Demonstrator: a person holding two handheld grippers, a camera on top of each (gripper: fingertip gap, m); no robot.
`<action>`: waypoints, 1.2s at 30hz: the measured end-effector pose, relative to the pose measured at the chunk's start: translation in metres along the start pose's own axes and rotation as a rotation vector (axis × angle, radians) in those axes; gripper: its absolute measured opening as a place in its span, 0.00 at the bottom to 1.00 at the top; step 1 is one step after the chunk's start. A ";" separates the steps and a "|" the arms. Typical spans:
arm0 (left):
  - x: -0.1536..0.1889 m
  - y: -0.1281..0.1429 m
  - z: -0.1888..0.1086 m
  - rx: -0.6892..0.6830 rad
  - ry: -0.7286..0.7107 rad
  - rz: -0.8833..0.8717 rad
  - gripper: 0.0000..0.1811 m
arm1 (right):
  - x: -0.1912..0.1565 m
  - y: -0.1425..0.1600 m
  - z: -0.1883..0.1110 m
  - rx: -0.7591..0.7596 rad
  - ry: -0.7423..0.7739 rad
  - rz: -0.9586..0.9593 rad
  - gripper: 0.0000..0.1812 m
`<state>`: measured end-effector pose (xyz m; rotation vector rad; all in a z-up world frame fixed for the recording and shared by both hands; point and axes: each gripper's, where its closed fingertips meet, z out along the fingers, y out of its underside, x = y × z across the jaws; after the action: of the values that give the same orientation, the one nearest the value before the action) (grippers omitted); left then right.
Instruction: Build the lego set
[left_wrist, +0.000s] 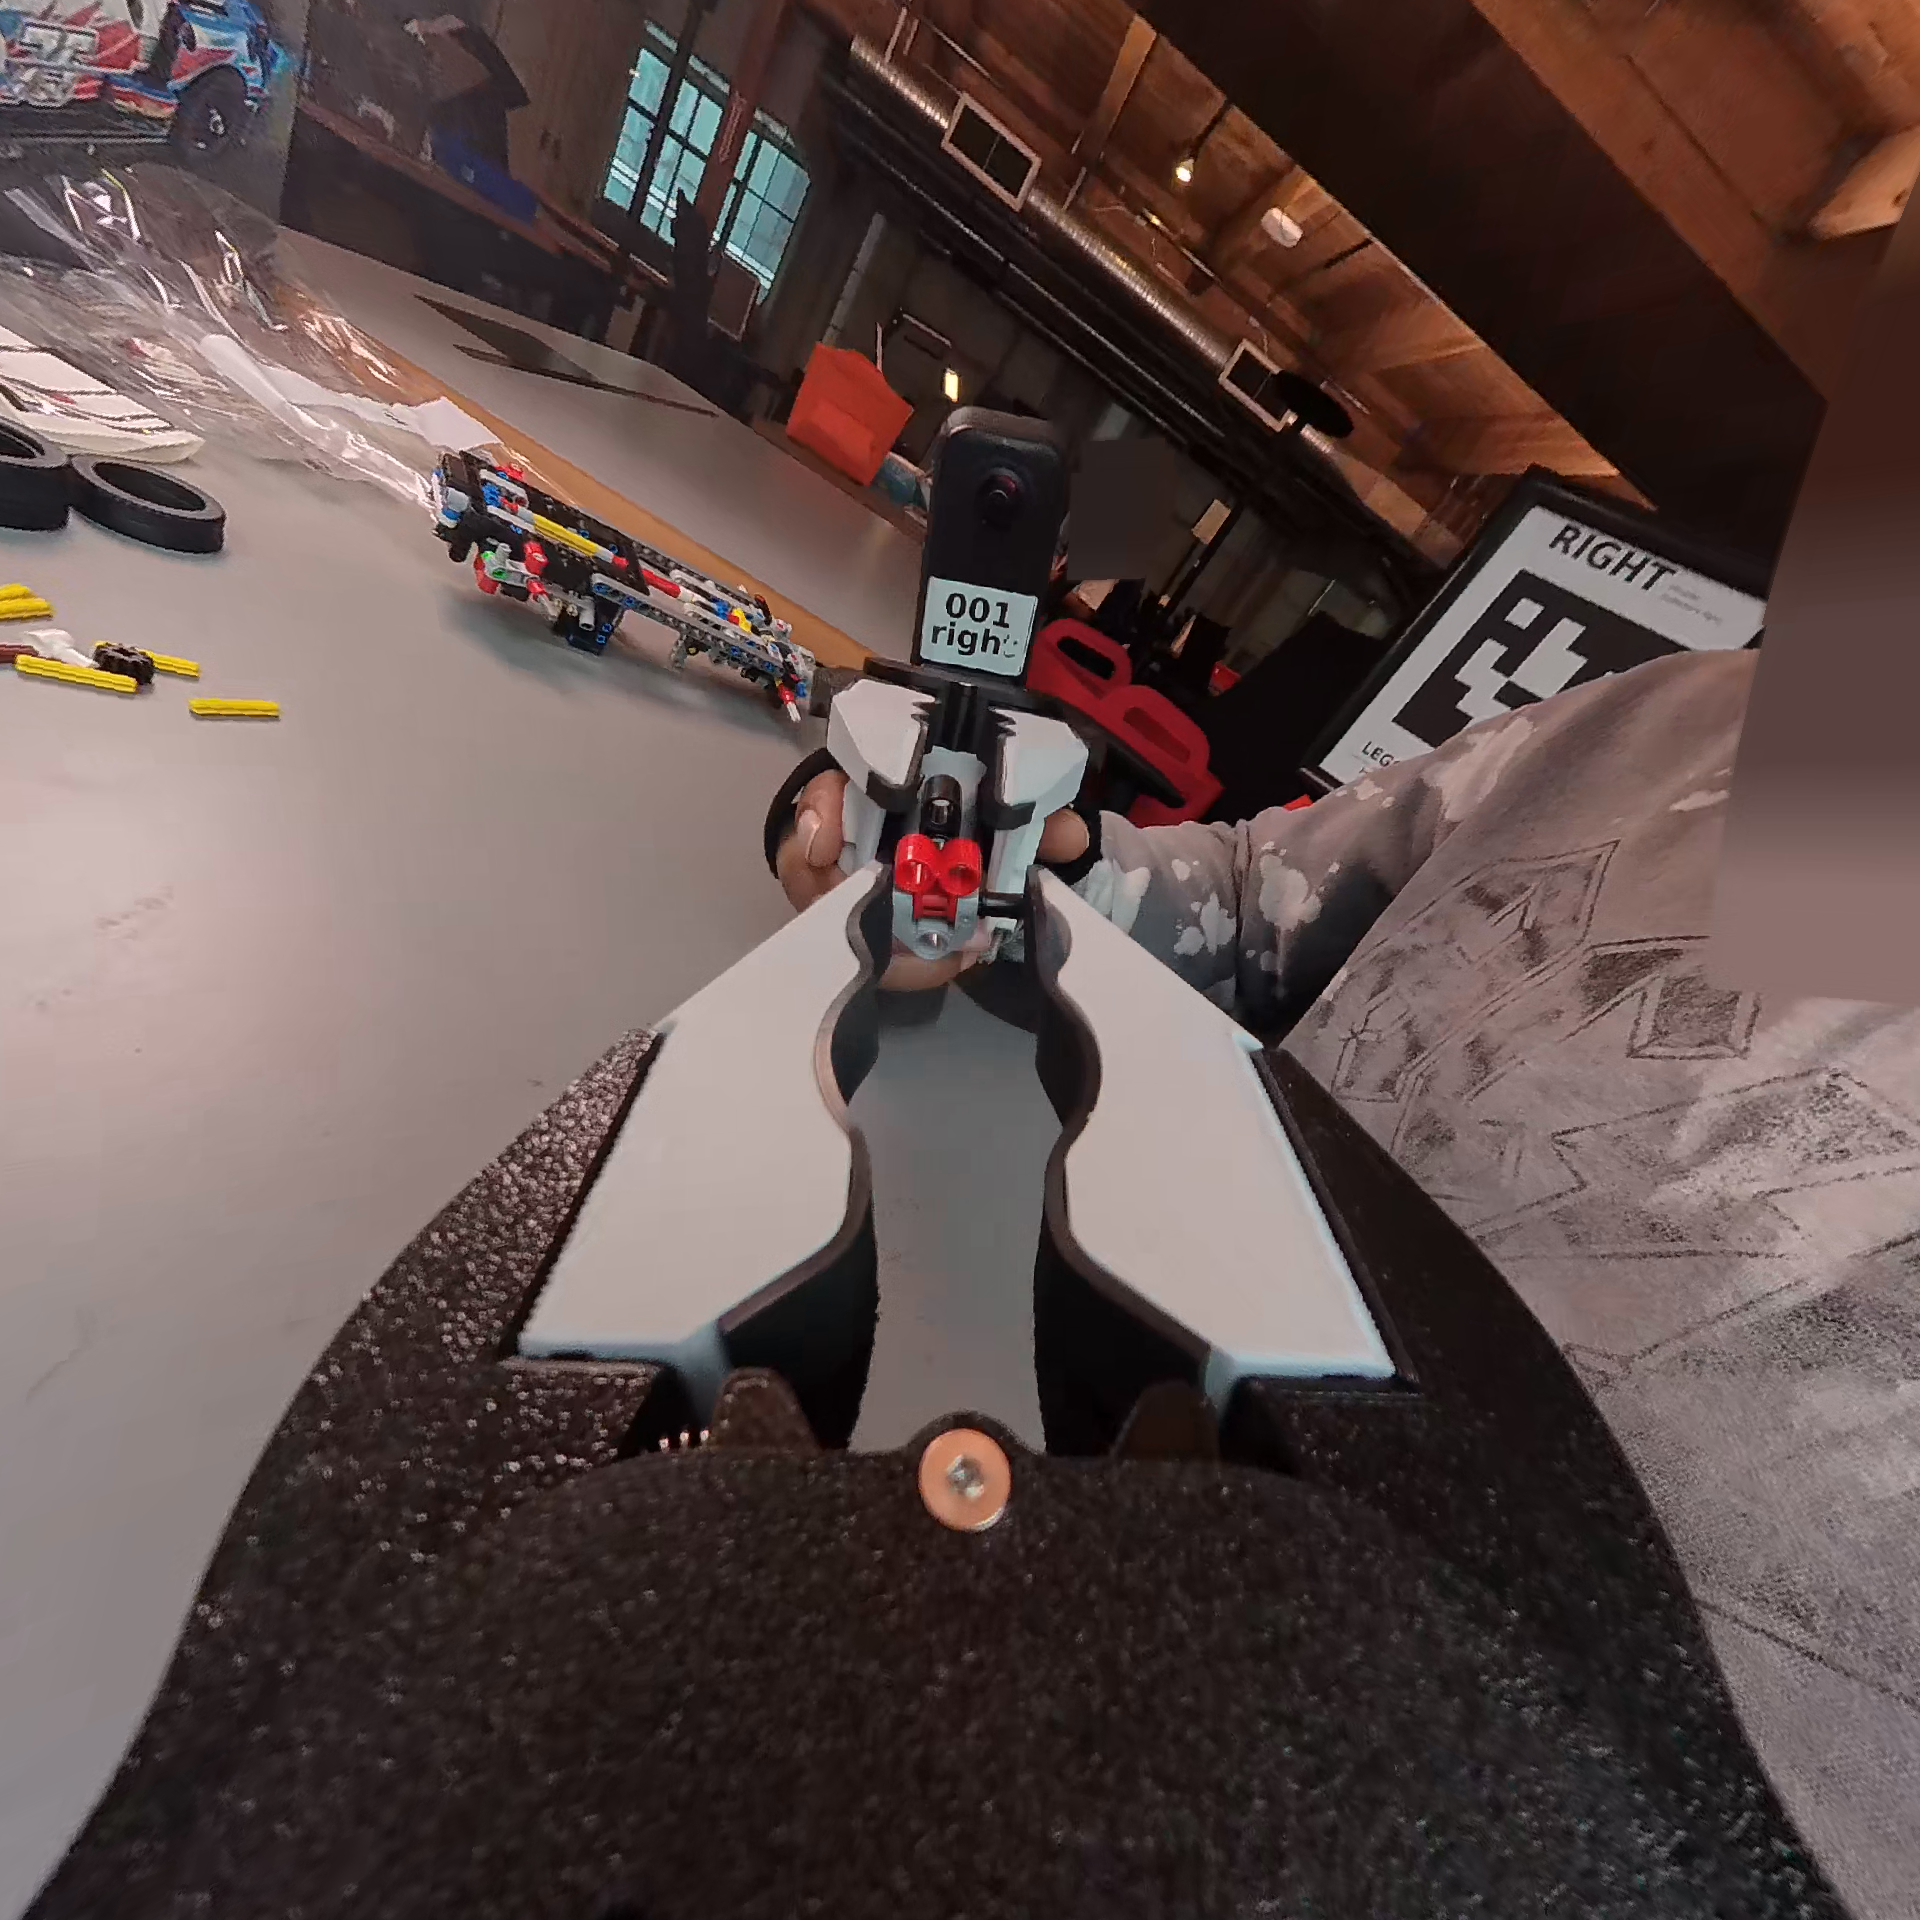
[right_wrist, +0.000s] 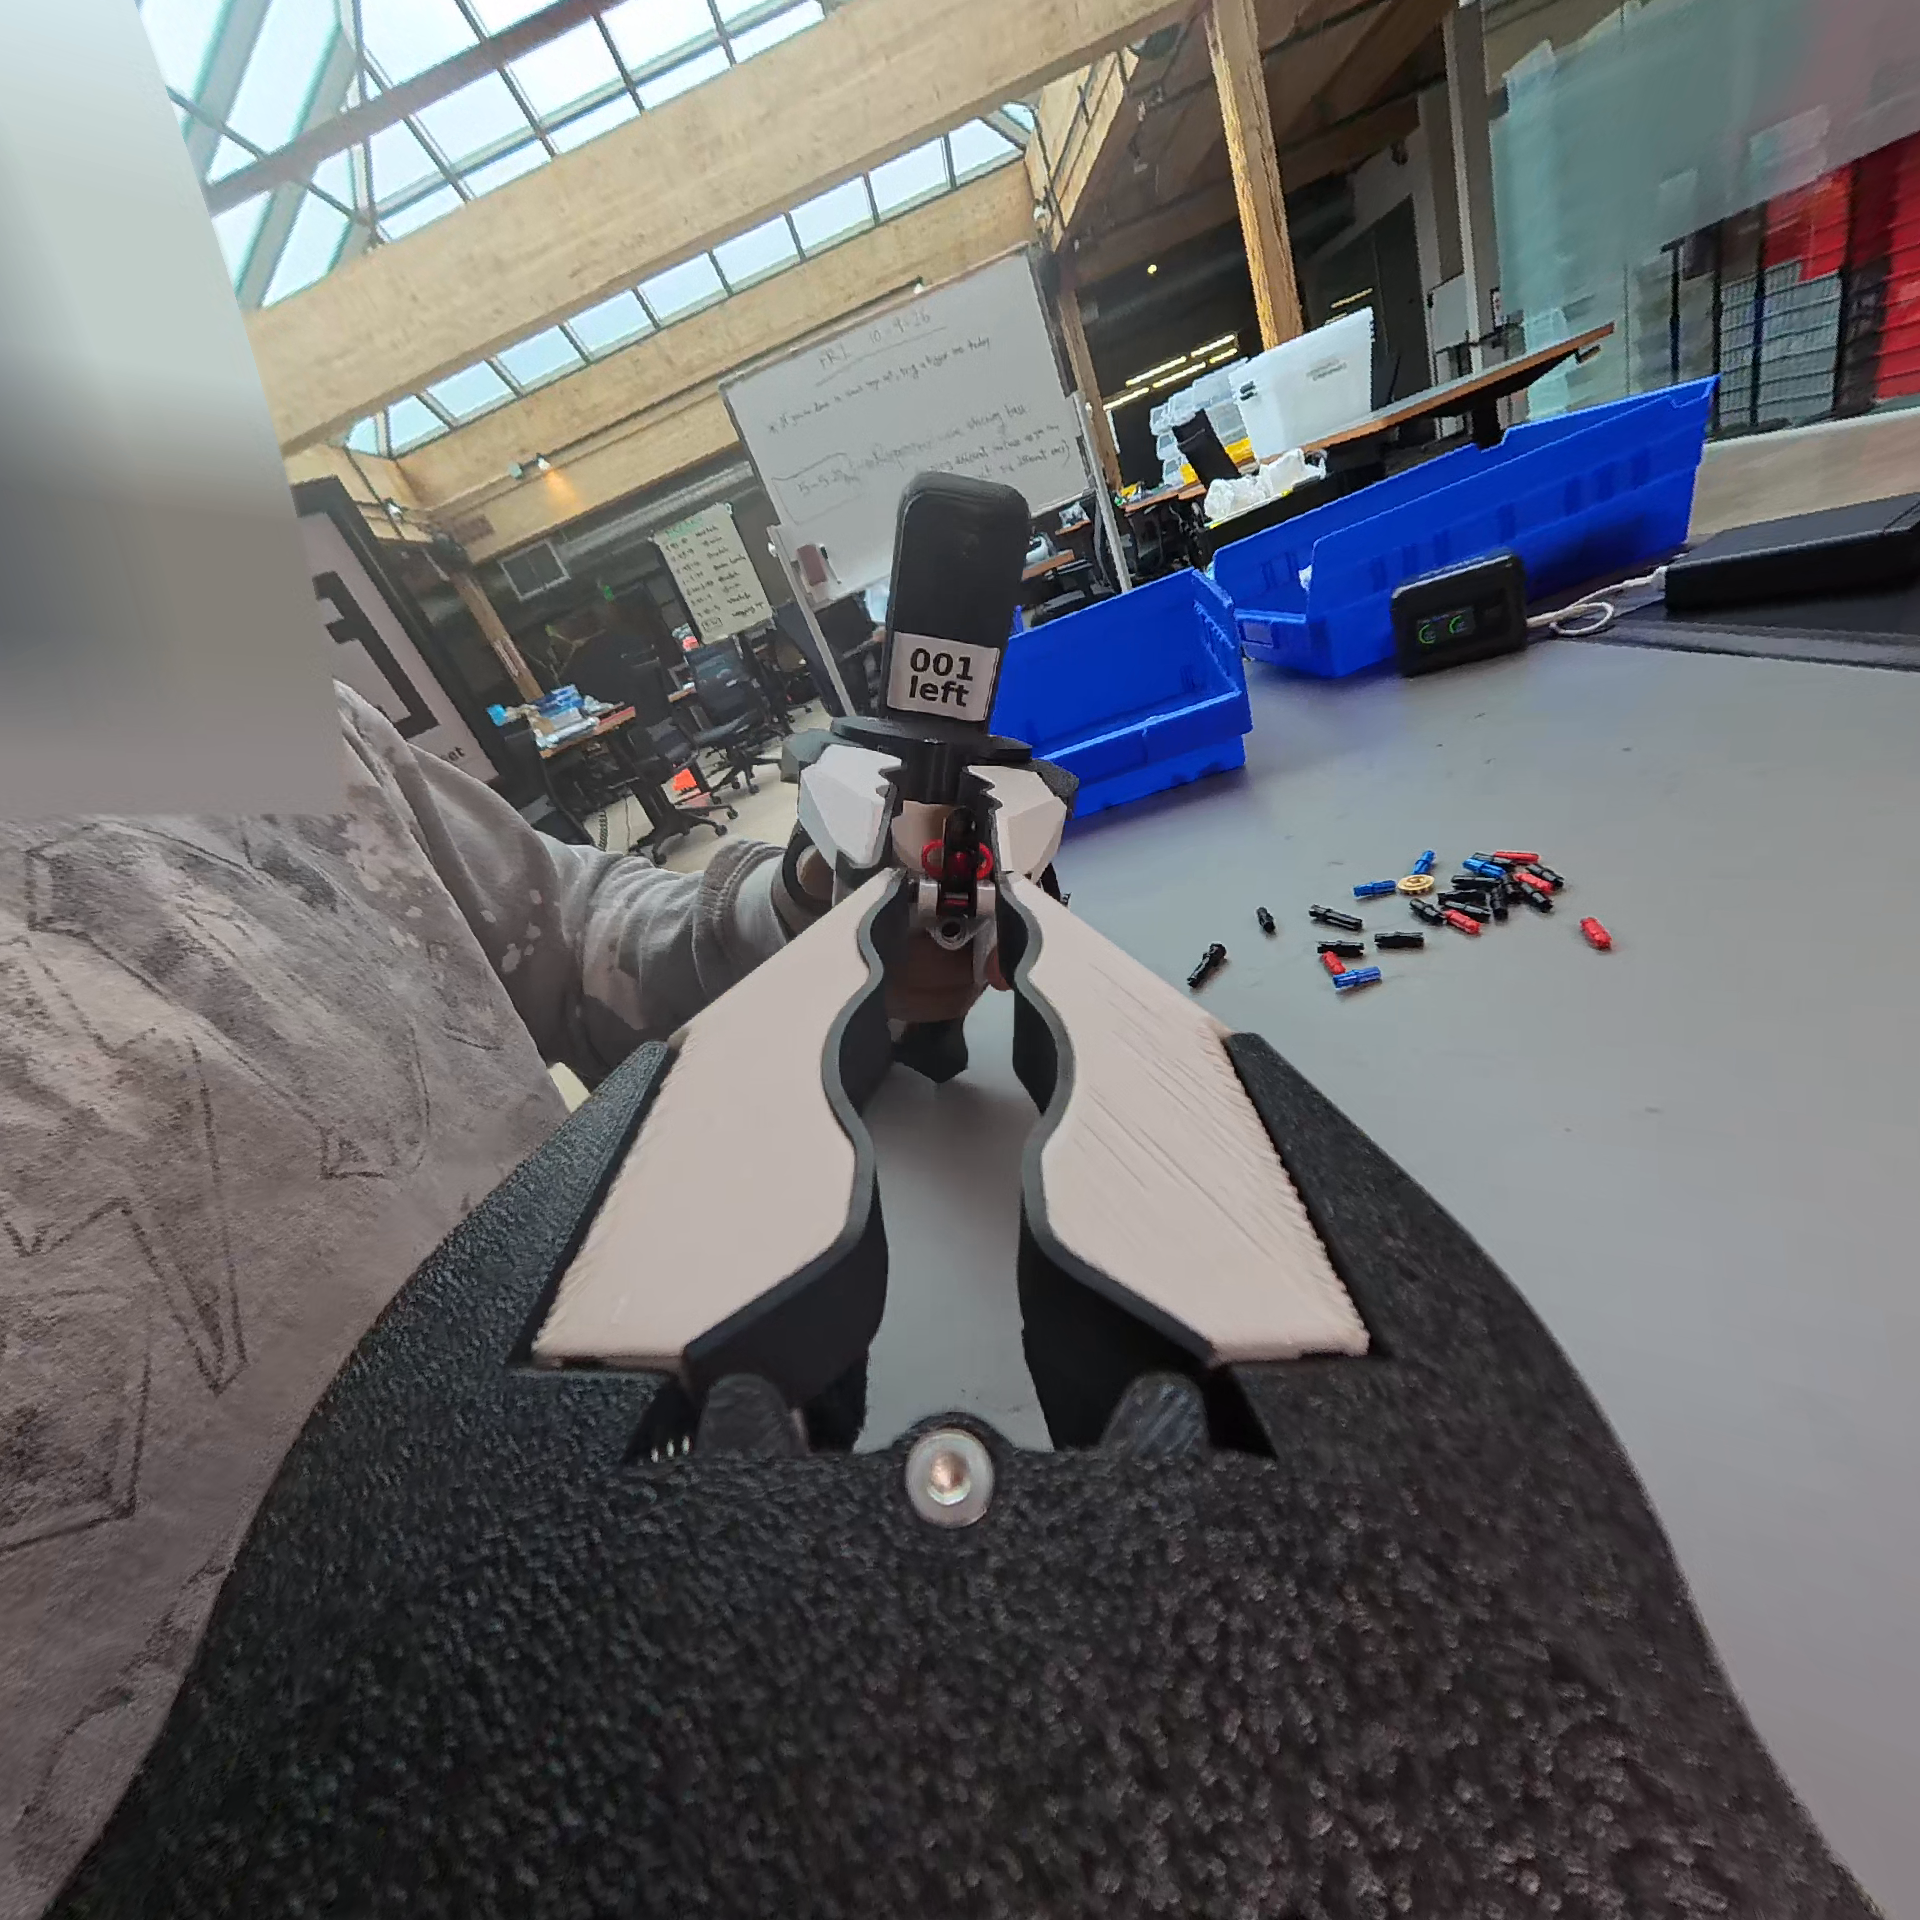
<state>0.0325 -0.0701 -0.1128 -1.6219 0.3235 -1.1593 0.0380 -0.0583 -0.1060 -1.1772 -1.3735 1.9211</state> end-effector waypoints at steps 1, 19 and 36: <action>0.000 -0.001 0.000 0.013 0.010 -0.015 0.13 | 0.000 0.003 0.001 -0.017 0.014 -0.033 0.08; 0.016 0.001 0.005 0.012 0.116 -0.003 0.13 | -0.015 0.005 0.009 -0.064 0.106 -0.333 0.08; 0.000 0.012 0.009 -0.065 -0.003 -0.032 0.09 | -0.005 0.010 0.006 -0.219 0.379 -1.043 0.08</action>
<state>0.0439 -0.0695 -0.1228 -1.6909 0.3375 -1.1817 0.0356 -0.0688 -0.1128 -0.6205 -1.5456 0.7928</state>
